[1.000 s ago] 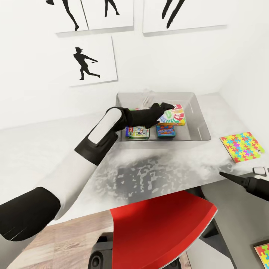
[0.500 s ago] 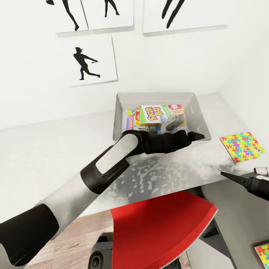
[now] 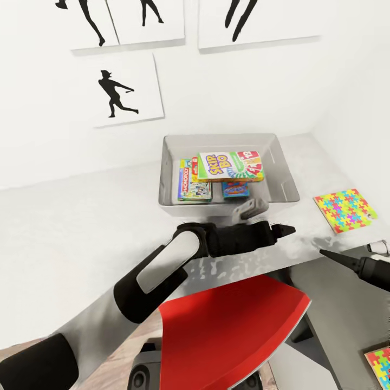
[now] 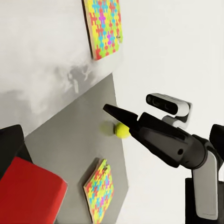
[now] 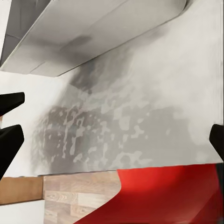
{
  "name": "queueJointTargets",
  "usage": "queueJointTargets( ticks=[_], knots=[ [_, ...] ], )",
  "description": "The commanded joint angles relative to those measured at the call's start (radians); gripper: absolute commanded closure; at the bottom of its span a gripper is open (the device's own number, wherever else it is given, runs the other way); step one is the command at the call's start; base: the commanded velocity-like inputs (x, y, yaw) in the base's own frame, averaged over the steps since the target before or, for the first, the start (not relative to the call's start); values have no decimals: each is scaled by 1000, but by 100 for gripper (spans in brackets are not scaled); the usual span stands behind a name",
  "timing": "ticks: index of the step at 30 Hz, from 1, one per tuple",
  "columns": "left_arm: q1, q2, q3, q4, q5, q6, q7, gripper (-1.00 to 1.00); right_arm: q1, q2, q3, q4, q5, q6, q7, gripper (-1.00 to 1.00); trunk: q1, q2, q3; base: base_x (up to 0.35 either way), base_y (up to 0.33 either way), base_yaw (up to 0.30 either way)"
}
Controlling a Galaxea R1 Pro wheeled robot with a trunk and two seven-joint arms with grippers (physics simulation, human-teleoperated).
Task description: Put all the toys in the child's room - the three board games (two on the bed and one on the table), the two jigsaw puzzles on the table, and the tennis ball on the table - inside the toy box on the table in the child's room.
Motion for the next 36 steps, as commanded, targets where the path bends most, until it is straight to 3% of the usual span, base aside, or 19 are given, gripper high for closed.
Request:
queueJointTargets(
  ticks=[1,6,18,26,36],
  knots=[
    [0,0,0,-1,10,-1,10,-100,-1,0,0,0,3,3,5,-100,1,-2,-1,0,0,-184],
    [18,0,1,-16,-20,-2,11,-100,-1,1,5,0,3,3,5,-100,1,-2,2,0,0,-220],
    [27,1,1,-23,-35,-8,12,-100,-1,2,6,0,3,3,5,-100,1,-2,7,0,0,-211],
    [29,2,3,-24,-37,-10,12,-100,-1,2,4,0,3,3,4,-100,1,-2,8,-58,0,-60],
    [32,2,4,-29,-37,-10,13,-100,-1,3,3,0,3,3,4,-100,1,-2,8,-239,0,-13]
  ],
)
